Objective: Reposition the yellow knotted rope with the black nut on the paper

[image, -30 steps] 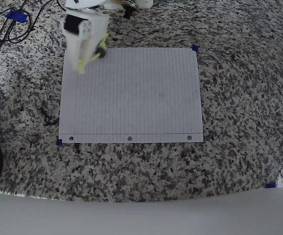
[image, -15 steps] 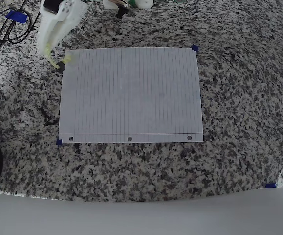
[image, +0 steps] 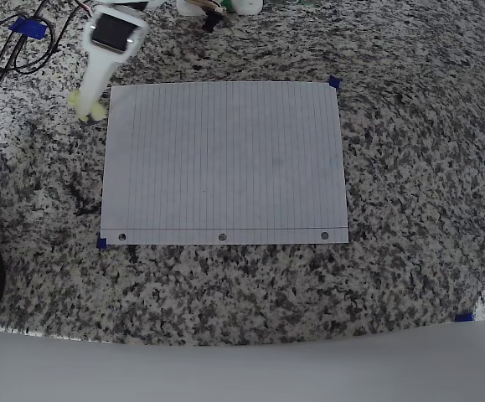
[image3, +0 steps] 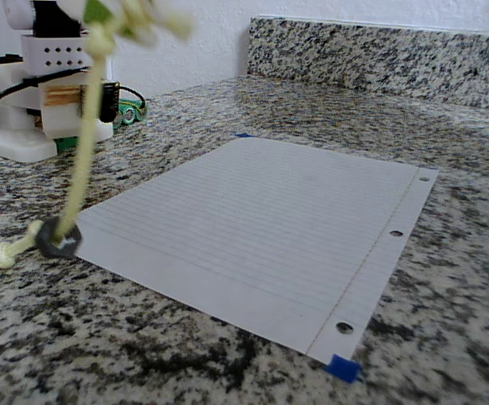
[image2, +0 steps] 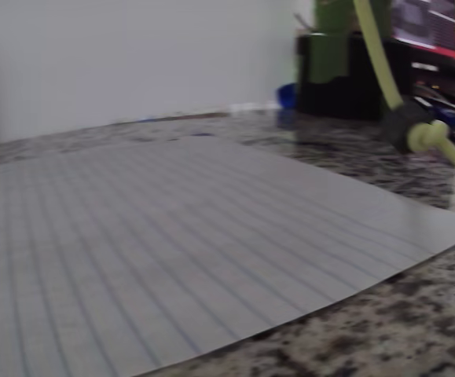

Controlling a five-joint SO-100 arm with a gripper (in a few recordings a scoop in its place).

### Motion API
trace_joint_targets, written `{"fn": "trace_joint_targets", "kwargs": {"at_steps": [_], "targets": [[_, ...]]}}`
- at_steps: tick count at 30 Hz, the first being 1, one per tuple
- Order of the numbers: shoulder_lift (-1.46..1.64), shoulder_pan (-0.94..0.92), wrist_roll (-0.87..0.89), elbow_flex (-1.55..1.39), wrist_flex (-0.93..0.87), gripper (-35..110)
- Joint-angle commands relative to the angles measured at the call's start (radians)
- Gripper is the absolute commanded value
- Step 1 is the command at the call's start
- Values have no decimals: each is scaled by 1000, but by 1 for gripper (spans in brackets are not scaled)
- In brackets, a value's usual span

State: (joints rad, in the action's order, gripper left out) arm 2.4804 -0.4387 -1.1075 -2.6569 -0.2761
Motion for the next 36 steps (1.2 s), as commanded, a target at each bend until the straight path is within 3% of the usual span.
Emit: {"fn": "trace_joint_targets", "kwargs": {"at_steps": [1,14,21,36], "targets": [[91,77,133,-25,-18,0],[407,370,394,-183,-209,0],[575,423,491,-351,-288,0],[726,647,520,-387,-535,0]]}}
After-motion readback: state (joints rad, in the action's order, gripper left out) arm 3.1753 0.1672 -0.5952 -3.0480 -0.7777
